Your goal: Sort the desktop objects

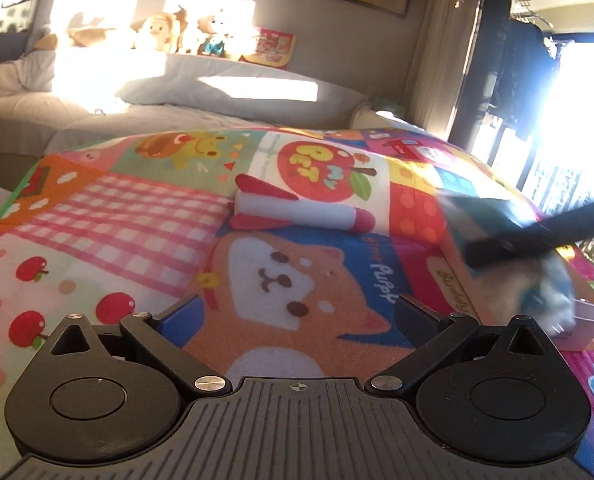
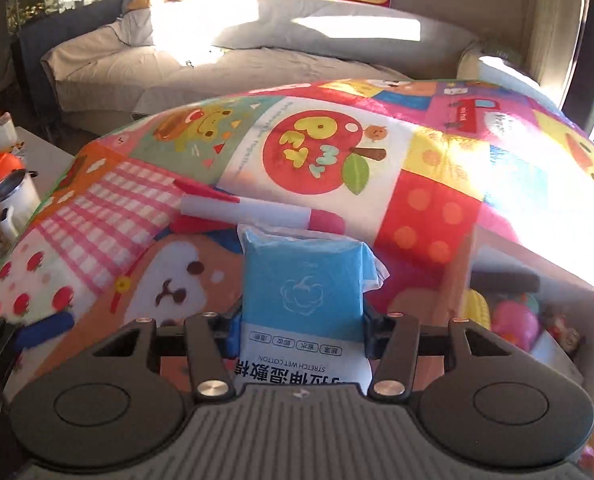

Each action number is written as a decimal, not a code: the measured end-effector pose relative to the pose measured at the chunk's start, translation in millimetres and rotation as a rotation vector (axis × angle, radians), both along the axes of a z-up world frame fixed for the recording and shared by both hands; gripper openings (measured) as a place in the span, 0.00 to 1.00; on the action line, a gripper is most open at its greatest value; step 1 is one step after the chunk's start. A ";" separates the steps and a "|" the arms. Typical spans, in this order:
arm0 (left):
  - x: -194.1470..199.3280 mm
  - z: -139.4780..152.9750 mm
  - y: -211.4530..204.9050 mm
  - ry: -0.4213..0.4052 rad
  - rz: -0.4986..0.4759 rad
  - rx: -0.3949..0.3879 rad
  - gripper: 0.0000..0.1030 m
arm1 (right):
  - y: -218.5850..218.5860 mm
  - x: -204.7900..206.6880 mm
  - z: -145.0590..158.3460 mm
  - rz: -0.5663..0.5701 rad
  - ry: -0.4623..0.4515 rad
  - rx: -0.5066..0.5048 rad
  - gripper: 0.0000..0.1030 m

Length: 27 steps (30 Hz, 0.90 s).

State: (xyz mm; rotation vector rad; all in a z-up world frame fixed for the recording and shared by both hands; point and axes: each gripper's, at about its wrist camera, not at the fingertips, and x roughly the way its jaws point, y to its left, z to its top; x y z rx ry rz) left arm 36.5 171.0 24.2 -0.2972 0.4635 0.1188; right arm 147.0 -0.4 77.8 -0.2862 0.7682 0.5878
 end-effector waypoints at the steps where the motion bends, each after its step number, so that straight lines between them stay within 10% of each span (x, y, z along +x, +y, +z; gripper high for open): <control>1: 2.9 0.0 1.5 0.014 0.003 -0.007 1.00 | -18.8 -16.1 4.2 0.016 0.011 0.014 0.51; 7: 49.0 13.1 4.9 -0.008 -0.046 0.137 1.00 | -114.4 -86.3 -2.3 0.008 0.100 0.037 0.54; 10: 86.3 16.8 19.1 -0.005 -0.028 0.143 1.00 | -155.1 -102.7 -12.2 -0.117 0.083 0.053 0.82; 17: 170.8 4.4 46.1 0.109 -0.035 0.171 1.00 | -218.8 -113.3 -36.4 -0.427 -0.013 0.084 0.96; 27: 136.6 8.7 32.7 0.043 -0.373 -0.085 1.00 | -242.3 -103.6 -73.0 -0.555 0.019 0.093 1.00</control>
